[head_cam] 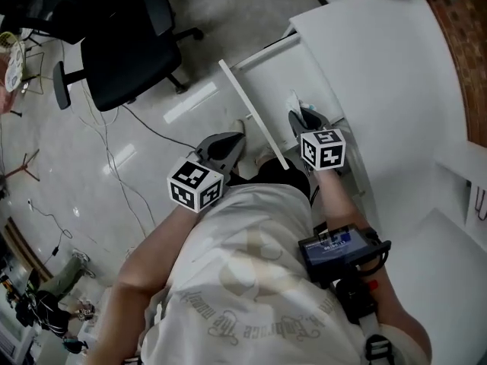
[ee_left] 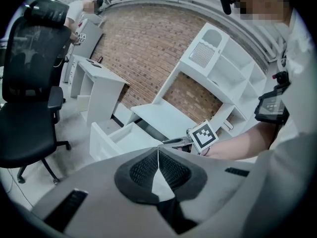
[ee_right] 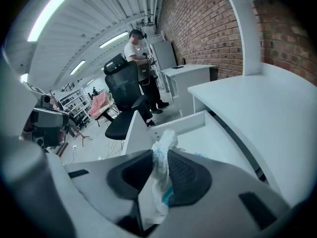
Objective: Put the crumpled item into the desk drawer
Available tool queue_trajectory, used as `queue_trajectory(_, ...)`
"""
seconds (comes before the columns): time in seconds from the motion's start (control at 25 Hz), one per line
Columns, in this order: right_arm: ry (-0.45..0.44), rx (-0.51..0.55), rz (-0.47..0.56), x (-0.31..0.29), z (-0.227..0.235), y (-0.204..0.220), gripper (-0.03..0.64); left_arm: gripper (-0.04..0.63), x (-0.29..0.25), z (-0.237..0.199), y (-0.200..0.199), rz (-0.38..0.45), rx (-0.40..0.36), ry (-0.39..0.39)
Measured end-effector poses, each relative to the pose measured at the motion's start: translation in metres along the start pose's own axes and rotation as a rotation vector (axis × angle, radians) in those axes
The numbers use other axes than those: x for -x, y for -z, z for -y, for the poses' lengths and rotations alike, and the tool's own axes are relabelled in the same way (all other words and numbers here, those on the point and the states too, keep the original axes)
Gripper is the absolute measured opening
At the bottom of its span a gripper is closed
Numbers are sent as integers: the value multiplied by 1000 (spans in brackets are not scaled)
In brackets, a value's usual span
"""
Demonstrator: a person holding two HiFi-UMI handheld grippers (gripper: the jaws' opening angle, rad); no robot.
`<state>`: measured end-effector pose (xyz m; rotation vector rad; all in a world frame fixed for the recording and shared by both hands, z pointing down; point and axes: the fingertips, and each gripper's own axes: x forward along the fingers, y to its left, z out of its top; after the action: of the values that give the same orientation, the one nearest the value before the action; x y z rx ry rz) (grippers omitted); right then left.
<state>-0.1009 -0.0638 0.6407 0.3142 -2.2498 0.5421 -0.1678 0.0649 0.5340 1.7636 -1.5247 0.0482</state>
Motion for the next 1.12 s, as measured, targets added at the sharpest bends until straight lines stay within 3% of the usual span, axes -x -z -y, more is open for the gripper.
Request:
queue_trajectory(0.28,33,-7,-51,-25,2,6,103,23,8,-10,0,4,3,30)
queue_trajectory(0.76,64,-105,-124,-58,31,41,103,23,-16,-15,5,-15,35,61)
queue_trajectory(1.12,42,-87,-204,-89,57,61,104,23,-29,-16,17,-28,70,22)
